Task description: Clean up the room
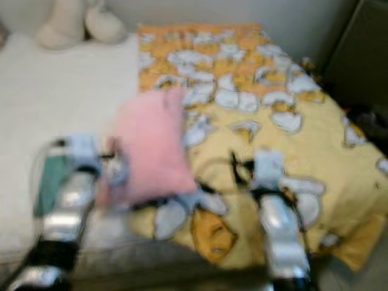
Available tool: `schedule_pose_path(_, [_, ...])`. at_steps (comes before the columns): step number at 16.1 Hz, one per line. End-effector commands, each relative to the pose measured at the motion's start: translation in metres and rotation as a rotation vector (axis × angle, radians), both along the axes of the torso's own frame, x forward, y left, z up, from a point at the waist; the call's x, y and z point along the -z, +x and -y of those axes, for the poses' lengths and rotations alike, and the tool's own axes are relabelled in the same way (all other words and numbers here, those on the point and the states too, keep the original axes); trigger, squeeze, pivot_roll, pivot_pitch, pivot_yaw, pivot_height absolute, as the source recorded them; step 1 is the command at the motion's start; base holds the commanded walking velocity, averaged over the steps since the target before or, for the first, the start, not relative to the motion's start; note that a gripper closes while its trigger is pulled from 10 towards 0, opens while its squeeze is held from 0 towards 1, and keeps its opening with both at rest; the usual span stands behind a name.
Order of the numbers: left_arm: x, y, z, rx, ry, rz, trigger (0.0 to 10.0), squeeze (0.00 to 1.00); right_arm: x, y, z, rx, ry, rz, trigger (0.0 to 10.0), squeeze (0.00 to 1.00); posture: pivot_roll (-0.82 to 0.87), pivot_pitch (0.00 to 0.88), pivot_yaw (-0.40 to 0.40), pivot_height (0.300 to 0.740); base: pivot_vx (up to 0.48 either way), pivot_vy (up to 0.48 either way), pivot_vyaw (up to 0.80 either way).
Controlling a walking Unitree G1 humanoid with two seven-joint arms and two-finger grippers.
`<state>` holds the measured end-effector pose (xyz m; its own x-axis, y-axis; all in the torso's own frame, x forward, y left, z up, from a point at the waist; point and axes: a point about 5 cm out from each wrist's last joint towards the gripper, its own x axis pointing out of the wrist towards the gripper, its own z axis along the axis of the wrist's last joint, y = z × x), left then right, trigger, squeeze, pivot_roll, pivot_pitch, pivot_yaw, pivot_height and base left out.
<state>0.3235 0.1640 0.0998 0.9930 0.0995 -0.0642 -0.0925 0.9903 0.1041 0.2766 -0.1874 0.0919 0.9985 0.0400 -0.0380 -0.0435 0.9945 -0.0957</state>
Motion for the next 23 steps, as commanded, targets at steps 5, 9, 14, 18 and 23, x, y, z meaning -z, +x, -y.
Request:
schedule_pose_path(5, [-0.001,-0.003,-0.015,-0.012,0.041,0.009,10.0,0.0,-0.003,0.002,-0.007,-0.024,0.013,0.008,10.0,0.01,-0.04,0.0,0.019,0.74,0.0,0.0,0.0])
schedule_pose_path(9, [-0.001,-0.004,-0.014,-0.011,0.033,0.01,10.0,0.0,-0.004,0.002,-0.01,-0.055,0.018,0.016,10.0,0.05,-0.04,0.0,0.016,0.74,0.0,0.0,0.33])
schedule_pose_path(14, [0.001,-0.011,-0.01,-0.015,0.021,0.008,10.0,0.0,-0.003,0.007,-0.021,-0.118,0.038,0.003,10.0,0.24,-0.01,0.0,-0.003,0.74,0.0,0.0,0.18])
schedule_pose_path(18, [-0.007,-0.01,-0.007,0.055,0.075,0.06,10.0,0.0,-0.012,0.009,-0.01,0.011,0.062,0.078,10.0,0.13,-0.02,0.0,-0.001,0.74,0.0,0.0,0.0])
schedule_pose_path(23, [-0.018,-0.013,0.001,0.071,0.055,0.13,10.0,0.0,-0.019,0.008,-0.012,0.073,0.102,0.147,10.0,0.13,-0.03,0.0,0.007,0.74,0.0,0.0,0.0])
